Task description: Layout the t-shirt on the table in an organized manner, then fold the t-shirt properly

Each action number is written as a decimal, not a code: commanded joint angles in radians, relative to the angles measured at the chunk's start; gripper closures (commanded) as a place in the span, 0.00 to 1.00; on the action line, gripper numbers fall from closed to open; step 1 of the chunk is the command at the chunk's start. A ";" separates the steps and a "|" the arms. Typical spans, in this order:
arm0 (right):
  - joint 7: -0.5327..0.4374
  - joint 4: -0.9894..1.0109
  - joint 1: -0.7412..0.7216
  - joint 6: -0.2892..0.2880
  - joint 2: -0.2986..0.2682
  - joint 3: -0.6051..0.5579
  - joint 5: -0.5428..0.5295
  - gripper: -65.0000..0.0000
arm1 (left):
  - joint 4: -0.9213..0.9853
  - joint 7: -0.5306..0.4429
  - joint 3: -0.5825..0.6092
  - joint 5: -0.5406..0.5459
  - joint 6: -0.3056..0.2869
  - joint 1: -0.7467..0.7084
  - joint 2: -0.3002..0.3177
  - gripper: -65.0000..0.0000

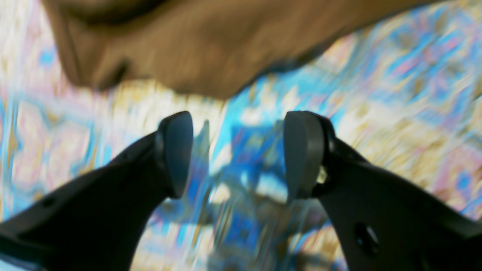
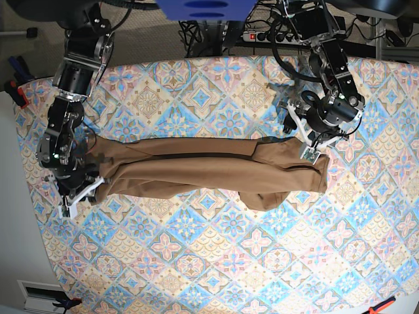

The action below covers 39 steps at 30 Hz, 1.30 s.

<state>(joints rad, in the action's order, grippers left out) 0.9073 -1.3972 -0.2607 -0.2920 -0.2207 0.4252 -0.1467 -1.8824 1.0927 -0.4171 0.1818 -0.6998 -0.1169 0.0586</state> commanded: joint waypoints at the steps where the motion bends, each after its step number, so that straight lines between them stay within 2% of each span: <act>1: -0.041 -0.037 -0.027 -0.002 -0.019 0.004 -0.014 0.70 | -0.021 -0.026 0.002 0.014 0.002 0.015 0.004 0.43; 5: -0.041 -0.067 0.037 -0.002 -0.019 0.004 -0.014 0.70 | -0.019 -0.033 0.010 0.015 0.002 0.035 0.002 0.43; 9: -0.041 -0.106 0.047 -0.002 -0.018 0.004 -0.014 0.70 | -0.015 -0.035 0.070 0.006 0.002 0.067 0.004 0.43; 13: -0.041 -0.118 0.048 -0.002 -0.018 0.004 -0.014 0.70 | -0.013 -0.113 0.131 -0.005 0.002 0.073 0.007 0.43; 19: -0.046 -0.118 0.097 0.000 -0.016 0.004 -0.014 0.70 | 0.103 -0.139 0.243 -0.178 0.002 0.116 -0.007 0.43; 22: -0.049 -0.118 0.099 0.000 -0.016 0.027 -0.014 0.70 | 0.146 -0.177 0.206 -0.219 0.002 0.131 -0.038 0.43; 25: -0.049 -0.118 0.099 0.000 -0.016 0.083 -0.014 0.70 | 0.188 -0.205 0.189 -0.247 0.002 0.139 -0.042 0.45; 27: -0.049 -0.116 0.096 0.000 -0.016 0.111 -0.014 0.70 | 0.215 -0.210 0.189 -0.265 0.002 0.142 -0.041 0.54; 32: -0.049 -0.116 0.096 0.000 -0.016 0.116 -0.014 0.70 | 0.264 -0.210 0.186 -0.270 0.002 0.162 -0.041 1.00; 36: -0.049 -0.103 0.093 0.000 -0.016 0.114 -0.014 0.70 | 0.255 -0.210 0.183 -0.270 0.002 0.173 -0.042 1.00; 39: -0.049 -0.093 0.093 0.000 -0.016 0.114 -0.014 0.70 | 0.174 -0.202 0.183 -0.270 0.002 0.170 -0.044 1.00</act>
<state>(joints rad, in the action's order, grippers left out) 0.8845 -1.4769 -0.1463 -0.2916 -0.2195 0.5369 -0.1497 -1.6791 0.9115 -0.2359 -0.0978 -0.7025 0.0338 0.0135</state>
